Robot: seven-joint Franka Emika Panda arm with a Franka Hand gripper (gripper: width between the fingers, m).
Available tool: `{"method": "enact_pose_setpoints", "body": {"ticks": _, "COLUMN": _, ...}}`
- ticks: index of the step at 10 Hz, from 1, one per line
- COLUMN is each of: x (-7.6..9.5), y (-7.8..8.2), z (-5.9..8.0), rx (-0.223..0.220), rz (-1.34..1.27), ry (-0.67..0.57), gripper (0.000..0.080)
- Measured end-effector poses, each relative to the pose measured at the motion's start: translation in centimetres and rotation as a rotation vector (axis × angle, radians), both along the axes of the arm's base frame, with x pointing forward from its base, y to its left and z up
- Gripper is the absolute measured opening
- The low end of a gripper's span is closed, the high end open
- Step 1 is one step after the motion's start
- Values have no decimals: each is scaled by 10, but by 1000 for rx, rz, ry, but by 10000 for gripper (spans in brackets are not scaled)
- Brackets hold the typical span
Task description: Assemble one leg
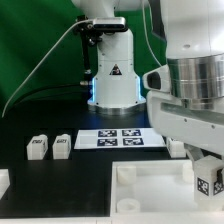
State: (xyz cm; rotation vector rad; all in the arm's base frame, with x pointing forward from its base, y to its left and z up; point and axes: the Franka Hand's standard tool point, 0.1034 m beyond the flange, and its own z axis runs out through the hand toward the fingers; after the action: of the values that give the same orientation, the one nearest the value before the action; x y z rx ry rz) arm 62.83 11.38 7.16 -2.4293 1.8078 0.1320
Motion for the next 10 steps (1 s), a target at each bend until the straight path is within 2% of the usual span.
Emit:
{"method": "enact_pose_setpoints", "body": {"ticks": 2, "x": 6, "y": 1, "z": 0, "rx": 23, "rz": -325, "ry": 131, "gripper": 294}}
{"method": "enact_pose_setpoints", "body": {"ticks": 4, "x": 6, "y": 3, "z": -2, "rx": 7, "rz": -613, "ry": 185, "gripper": 294}}
{"method": "enact_pose_setpoints", "body": {"ticks": 6, "x": 1, "y": 7, "z": -2, "rx": -33, "rz": -629, "ry": 205, "gripper": 294}}
{"method": "enact_pose_setpoints", "body": {"ticks": 8, "x": 0, "y": 6, "z": -2, "rx": -32, "rz": -620, "ry": 205, "gripper": 294}}
{"method": "enact_pose_setpoints", "body": {"ticks": 9, "x": 0, "y": 7, "z": -2, "rx": -32, "rz": -619, "ry": 206, "gripper": 469}}
{"method": "enact_pose_setpoints", "body": {"ticks": 10, "x": 0, "y": 7, "z": -2, "rx": -32, "rz": -618, "ry": 206, "gripper": 586}}
